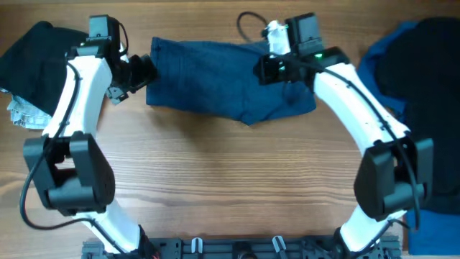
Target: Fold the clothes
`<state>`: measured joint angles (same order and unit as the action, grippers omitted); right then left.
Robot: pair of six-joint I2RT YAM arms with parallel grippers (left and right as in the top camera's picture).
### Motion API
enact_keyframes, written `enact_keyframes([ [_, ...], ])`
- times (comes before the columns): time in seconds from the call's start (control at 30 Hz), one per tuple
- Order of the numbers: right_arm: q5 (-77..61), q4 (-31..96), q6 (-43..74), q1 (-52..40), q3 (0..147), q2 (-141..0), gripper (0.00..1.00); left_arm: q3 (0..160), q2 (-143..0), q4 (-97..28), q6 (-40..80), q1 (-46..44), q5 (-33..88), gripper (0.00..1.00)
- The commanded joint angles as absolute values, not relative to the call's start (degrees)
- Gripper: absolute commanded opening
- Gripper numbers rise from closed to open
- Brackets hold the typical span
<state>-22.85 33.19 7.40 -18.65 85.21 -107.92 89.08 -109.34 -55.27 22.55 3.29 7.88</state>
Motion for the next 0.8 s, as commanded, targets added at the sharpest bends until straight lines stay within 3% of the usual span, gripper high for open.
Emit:
enact_keyframes([
  [0.0, -20.32, 32.64, 5.54, -21.12, 84.73, -111.79, 0.04, 88.84, -114.37, -55.27, 21.23, 3.49, 11.94, 0.99],
  [0.37, -20.34, 34.04, 4.47, -24.32, 84.73, -120.66, 0.04, 88.73, -125.27, -54.04, 24.88, 3.49, 14.63, 0.98],
  [0.47, -20.36, 34.79, 4.51, -24.38, 84.73, -120.66, 0.04, 87.90, -126.34, -52.95, 24.93, 3.49, 17.65, 0.90],
  [0.5, -20.36, 35.00, 4.49, -24.43, 84.73, -120.66, 0.04, 87.61, -126.34, -52.42, 24.91, 3.49, 17.82, 0.78],
  [0.53, -20.36, 35.16, 4.49, -24.49, 84.73, -120.66, 0.04, 87.61, -126.34, -52.10, 24.91, 3.49, 17.91, 0.52],
  [0.57, -20.36, 35.31, 4.49, -24.53, 84.73, -120.66, 0.04, 87.61, -126.34, -51.94, 24.88, 3.49, 18.04, 0.37],
  [0.6, -20.38, 35.53, 4.51, -24.58, 84.73, -120.66, 0.04, 87.64, -126.34, -51.90, 24.88, 3.49, 18.04, 0.05],
  [0.77, -25.63, 36.10, 4.38, -24.53, 86.48, -118.85, 0.04, 89.21, -122.45, -52.73, 24.40, 3.55, 19.05, 0.04],
])
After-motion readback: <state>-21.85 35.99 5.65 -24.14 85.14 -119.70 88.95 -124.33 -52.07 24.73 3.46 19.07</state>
